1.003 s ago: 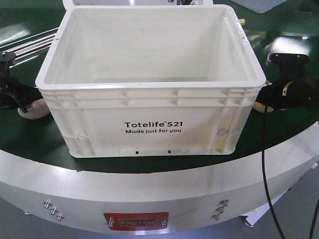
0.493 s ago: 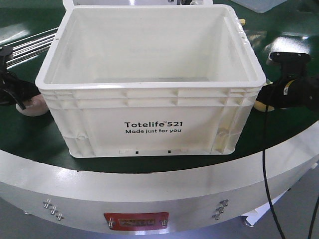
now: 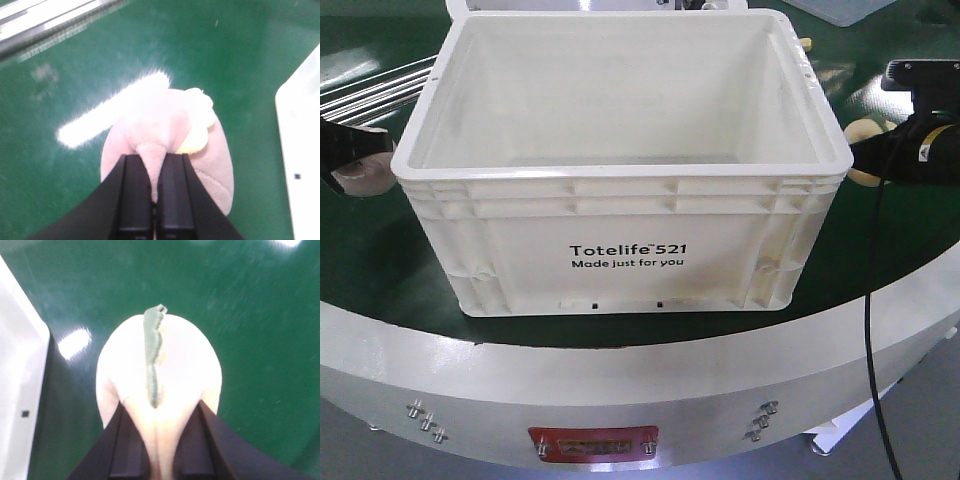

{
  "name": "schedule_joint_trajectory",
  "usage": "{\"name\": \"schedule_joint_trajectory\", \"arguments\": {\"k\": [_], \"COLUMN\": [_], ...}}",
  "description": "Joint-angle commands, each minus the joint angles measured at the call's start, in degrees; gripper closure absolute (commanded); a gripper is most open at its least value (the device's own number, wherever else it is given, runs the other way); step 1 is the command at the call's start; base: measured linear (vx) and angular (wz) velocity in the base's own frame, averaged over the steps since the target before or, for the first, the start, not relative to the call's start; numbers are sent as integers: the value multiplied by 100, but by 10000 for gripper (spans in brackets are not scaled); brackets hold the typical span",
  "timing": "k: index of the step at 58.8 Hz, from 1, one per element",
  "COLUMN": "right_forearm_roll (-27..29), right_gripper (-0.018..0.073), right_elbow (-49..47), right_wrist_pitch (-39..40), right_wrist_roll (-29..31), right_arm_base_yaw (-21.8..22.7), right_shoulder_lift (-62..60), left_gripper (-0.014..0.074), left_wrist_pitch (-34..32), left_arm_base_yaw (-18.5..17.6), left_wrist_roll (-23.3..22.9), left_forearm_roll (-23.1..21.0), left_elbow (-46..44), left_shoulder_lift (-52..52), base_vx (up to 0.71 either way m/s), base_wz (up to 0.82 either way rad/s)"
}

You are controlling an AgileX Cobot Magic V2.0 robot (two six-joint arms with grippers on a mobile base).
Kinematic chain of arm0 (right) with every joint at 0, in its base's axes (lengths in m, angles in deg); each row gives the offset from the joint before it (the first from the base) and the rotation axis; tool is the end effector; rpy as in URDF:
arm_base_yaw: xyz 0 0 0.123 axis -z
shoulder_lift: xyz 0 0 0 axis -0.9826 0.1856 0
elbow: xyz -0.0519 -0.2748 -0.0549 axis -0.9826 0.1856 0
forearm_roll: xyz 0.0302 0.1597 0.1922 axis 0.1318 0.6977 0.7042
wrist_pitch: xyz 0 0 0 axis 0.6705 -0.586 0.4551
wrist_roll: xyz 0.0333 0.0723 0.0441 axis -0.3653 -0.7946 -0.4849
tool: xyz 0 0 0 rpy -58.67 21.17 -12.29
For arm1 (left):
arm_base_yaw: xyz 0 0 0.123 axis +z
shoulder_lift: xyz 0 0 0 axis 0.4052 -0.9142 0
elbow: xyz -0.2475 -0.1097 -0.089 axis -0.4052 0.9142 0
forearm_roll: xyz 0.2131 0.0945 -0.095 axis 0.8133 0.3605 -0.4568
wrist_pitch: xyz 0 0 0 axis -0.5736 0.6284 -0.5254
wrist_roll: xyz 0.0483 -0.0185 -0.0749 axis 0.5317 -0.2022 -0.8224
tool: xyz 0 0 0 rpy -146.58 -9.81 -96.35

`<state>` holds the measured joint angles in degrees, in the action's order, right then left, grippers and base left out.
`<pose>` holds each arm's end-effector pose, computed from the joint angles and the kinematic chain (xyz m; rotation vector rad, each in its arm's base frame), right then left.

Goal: Place moving items into box and shelve
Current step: 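Lift both plush toys and carry them over the white tote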

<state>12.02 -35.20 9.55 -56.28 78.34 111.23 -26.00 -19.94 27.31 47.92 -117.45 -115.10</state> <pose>0.3455 -0.0015 0.2341 -0.0856 2.2659 -0.1311 0.3382 0.0288 0.2606 -0.1379 2.2855 0.0899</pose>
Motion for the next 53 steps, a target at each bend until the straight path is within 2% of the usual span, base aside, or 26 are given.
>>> {"name": "schedule_joint_trajectory", "arguments": {"k": [1, 38, 47, 53], "right_forearm_roll": [-228, -366, -347, -397], "right_gripper": [575, 572, 572, 572], "right_elbow": [-165, -165, -165, -165], "right_wrist_pitch": [261, 189, 323, 343], "right_wrist_roll": [56, 56, 56, 70], "right_arm_base_yaw": [29, 29, -2, -231], "right_shoulder_lift": [-471, -1980, -2245, -2341], "left_gripper": [619, 619, 619, 619], "left_wrist_pitch": [-494, -877, -1010, -1146], "left_arm_base_yaw": [-21, -39, -373, -723], "left_wrist_roll": [-1, 4, 52, 159], "left_forearm_roll": [10, 5, 5, 5], "left_elbow": [-140, -140, -140, -140], "left_shoulder_lift": [472, 1831, 2000, 2021], "base_vx": [0, 0, 0, 0], "base_wz": [0, 0, 0, 0]}}
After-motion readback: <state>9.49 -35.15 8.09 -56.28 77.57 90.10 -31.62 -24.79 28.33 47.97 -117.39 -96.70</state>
